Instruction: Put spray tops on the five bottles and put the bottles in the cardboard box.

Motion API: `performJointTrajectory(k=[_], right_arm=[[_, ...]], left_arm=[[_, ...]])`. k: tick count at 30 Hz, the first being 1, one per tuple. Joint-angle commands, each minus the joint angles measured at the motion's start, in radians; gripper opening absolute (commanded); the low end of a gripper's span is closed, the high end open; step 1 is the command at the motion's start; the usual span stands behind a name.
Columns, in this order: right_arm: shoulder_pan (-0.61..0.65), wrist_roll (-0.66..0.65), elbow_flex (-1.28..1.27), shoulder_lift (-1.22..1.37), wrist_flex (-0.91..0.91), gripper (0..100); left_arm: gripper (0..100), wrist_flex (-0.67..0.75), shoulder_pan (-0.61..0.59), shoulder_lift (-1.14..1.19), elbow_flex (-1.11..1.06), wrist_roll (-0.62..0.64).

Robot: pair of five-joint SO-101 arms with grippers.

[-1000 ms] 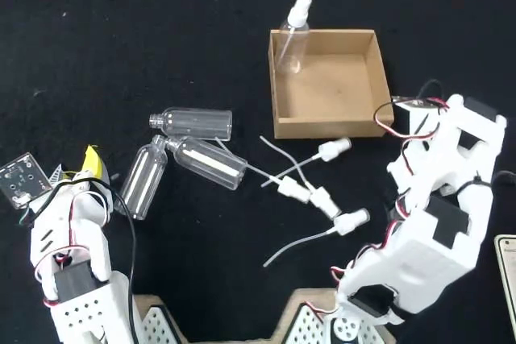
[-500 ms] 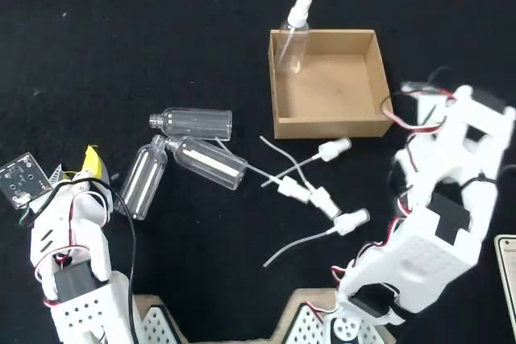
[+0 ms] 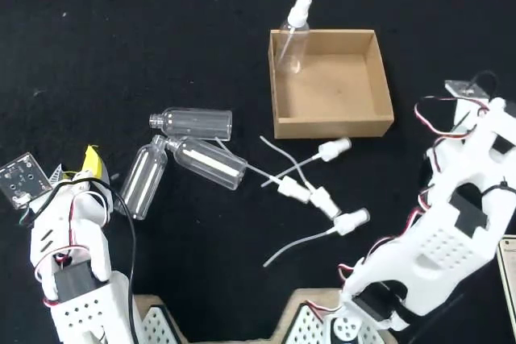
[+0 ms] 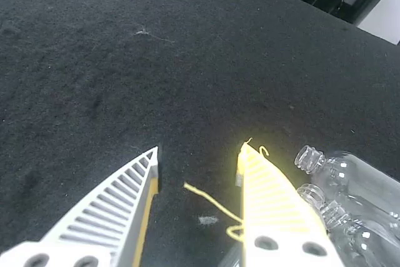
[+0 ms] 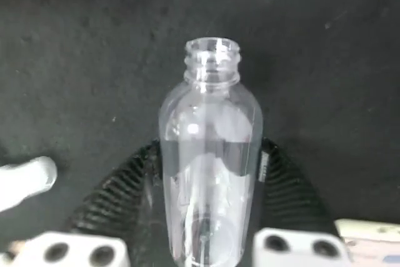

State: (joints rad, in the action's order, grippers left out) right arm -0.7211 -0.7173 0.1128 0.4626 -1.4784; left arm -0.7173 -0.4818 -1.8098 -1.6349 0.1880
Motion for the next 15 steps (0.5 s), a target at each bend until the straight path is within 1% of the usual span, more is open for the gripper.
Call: performJointTrajectory(k=[1, 3, 4, 9, 12, 15], right_arm=[[-0.012, -0.008, 0.090, 0.013, -0.120, 32.1], [-0.009, -0.009, 0.130, 0.038, -0.158, 39.0], [-0.005, -0.008, 0.156, 0.050, -0.170, 40.0], [0.018, -0.009, 0.288, 0.120, -0.278, 34.8], [0.025, -0.003, 0.320, 0.160, -0.284, 32.3], [0.026, -0.003, 0.323, 0.199, -0.284, 32.2]], left_arm=[[20, 0.005, 0.002, -0.005, 0.008, -0.014], [20, 0.005, 0.002, -0.005, 0.008, -0.014], [20, 0.005, 0.002, -0.005, 0.008, -0.014], [20, 0.005, 0.002, -0.005, 0.008, -0.014], [20, 0.005, 0.002, -0.005, 0.008, -0.014], [20, 0.005, 0.002, -0.005, 0.008, -0.014]])
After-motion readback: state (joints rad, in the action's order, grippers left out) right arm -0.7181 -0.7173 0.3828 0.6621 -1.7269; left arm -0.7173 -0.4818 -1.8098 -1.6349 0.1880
